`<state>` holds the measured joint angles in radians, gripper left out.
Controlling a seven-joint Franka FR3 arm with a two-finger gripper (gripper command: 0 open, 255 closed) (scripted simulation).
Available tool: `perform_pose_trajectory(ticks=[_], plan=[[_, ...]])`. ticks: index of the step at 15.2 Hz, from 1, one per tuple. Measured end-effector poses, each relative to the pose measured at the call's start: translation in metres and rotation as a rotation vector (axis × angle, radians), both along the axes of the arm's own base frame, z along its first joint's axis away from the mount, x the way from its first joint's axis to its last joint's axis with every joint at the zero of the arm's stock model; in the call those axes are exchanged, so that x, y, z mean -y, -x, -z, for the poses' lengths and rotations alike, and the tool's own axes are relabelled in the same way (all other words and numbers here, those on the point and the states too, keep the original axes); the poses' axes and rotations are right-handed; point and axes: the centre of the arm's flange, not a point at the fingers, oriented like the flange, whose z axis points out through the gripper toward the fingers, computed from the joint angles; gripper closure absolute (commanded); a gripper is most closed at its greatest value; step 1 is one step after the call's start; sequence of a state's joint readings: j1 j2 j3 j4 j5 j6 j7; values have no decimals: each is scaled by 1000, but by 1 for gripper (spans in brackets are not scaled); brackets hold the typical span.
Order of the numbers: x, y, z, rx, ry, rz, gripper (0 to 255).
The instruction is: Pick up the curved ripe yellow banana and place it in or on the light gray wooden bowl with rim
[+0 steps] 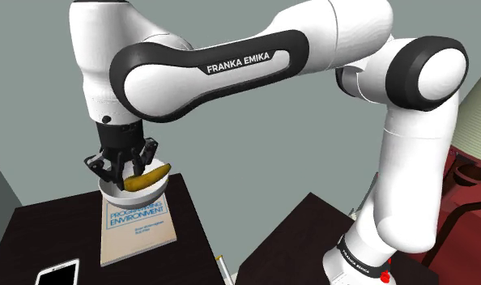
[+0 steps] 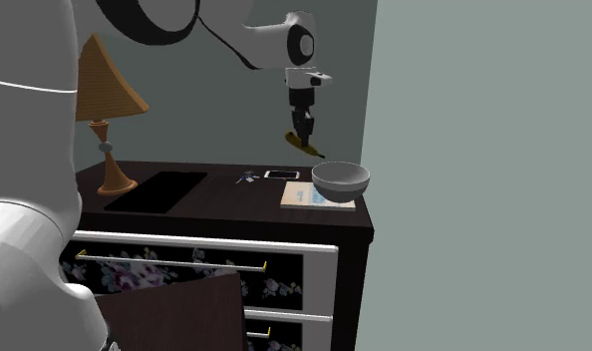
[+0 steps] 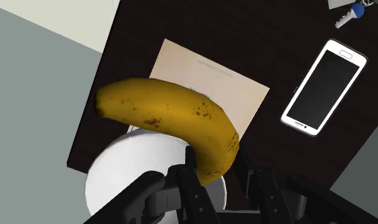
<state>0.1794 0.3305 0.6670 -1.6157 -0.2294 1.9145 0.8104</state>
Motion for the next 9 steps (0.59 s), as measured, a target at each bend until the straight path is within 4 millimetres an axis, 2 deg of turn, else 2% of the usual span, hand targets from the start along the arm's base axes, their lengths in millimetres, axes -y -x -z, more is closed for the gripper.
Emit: perform_pose_trajectory(ticks=[5, 8, 9], plan=[[7, -69, -6, 1, 0, 0, 255], [12, -103, -7, 0, 0, 0, 255], [12, -108, -5, 0, 0, 1, 255]])
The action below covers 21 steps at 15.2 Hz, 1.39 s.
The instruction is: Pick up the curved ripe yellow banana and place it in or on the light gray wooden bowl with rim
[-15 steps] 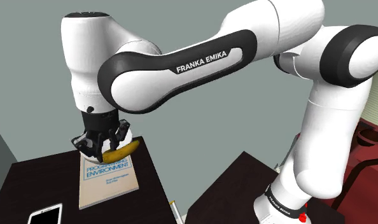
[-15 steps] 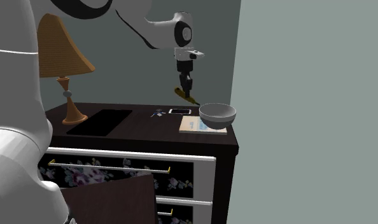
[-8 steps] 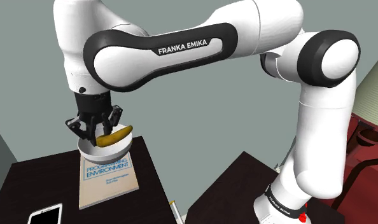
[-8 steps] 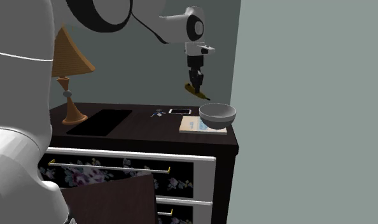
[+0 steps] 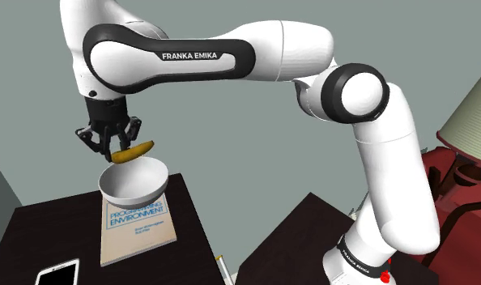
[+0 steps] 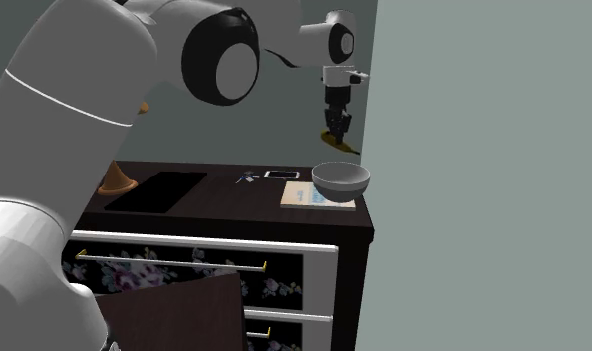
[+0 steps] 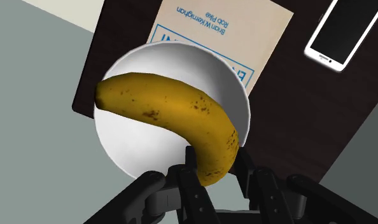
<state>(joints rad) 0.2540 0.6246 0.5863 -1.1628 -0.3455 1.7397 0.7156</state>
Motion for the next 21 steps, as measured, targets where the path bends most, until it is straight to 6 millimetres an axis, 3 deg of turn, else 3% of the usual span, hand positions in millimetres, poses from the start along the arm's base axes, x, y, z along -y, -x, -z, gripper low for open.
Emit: perform_pose_trajectory(ticks=[14, 21], plan=[[0, -7, 72, 0, 1, 0, 255], [0, -5, 77, 0, 1, 0, 255]])
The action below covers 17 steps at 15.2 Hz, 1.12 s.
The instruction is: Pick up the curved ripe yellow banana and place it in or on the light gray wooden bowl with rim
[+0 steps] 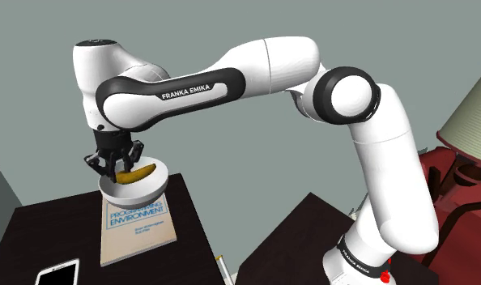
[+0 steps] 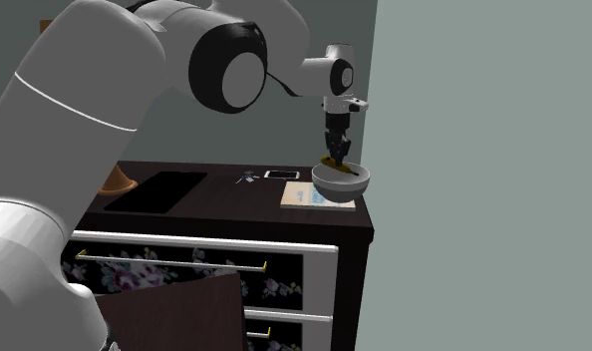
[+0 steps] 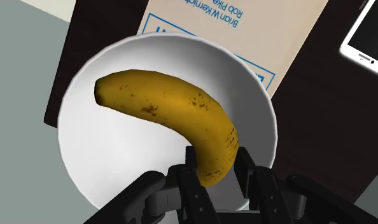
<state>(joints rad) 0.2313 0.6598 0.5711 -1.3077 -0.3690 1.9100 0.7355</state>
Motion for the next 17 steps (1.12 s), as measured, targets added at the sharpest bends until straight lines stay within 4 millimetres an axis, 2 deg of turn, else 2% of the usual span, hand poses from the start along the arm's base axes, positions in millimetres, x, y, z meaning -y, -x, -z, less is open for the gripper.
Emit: perform_pose_trajectory(ticks=[1, 7, 12, 17], plan=[[0, 0, 0, 0, 0, 0, 0], [0, 0, 0, 0, 0, 0, 0], [2, 2, -44, 1, -1, 0, 0], [1, 2, -50, 0, 0, 0, 0]])
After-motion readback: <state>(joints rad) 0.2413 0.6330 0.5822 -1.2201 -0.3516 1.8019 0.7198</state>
